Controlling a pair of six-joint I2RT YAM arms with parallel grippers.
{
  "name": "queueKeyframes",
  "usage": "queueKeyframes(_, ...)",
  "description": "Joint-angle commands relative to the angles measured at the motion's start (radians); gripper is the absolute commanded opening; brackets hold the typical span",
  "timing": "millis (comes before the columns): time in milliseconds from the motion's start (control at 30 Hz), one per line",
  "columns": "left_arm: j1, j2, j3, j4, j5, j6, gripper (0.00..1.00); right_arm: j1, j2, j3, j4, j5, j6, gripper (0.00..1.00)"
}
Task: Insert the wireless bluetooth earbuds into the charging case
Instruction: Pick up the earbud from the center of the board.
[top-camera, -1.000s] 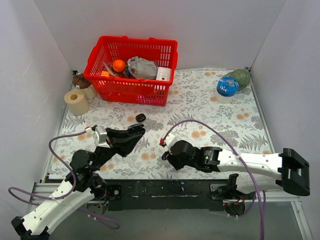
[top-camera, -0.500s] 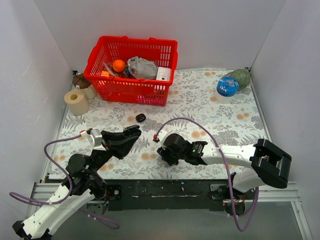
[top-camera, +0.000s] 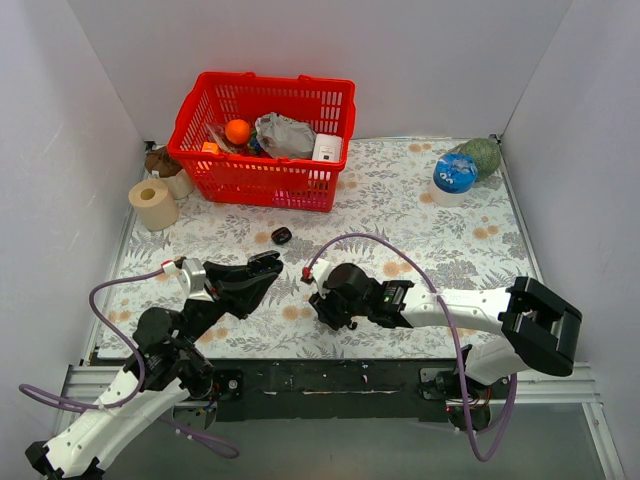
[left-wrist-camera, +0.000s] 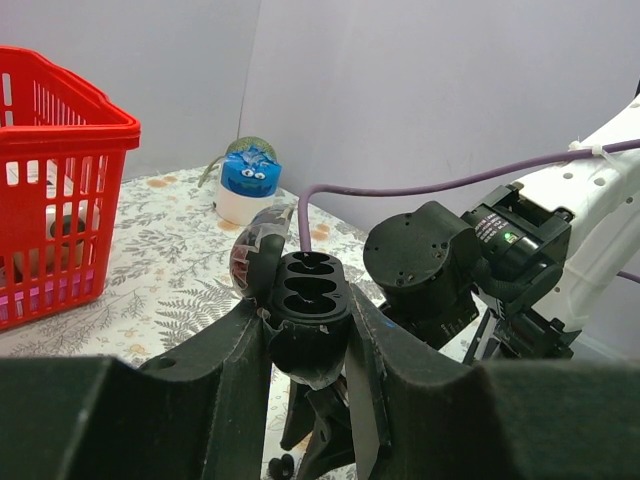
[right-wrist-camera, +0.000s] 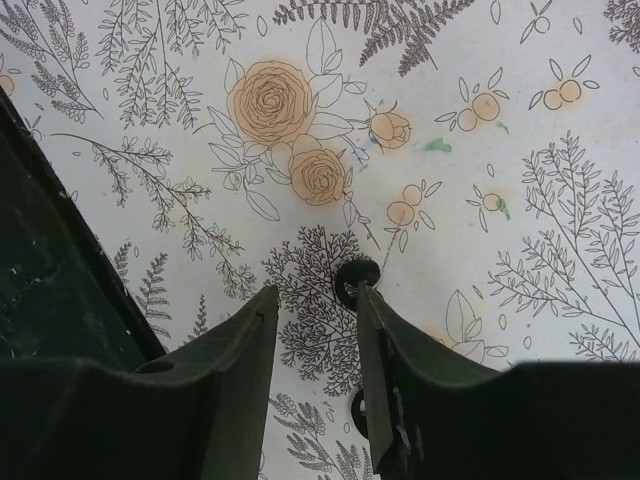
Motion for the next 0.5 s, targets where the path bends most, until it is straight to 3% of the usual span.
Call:
queueKeyframes(0,-0.001,0.020,-0.003,0.005,0.002,-0.006,0.00,0.000,0.027,0.019,0.045,-0.026,0.002,0.45)
queueKeyframes(467,-0.001,0.034,-0.009,0.012,0.012,-0.018,0.00,-0.012,0.073,0.009,0.052,-0.013,0.002,0.46)
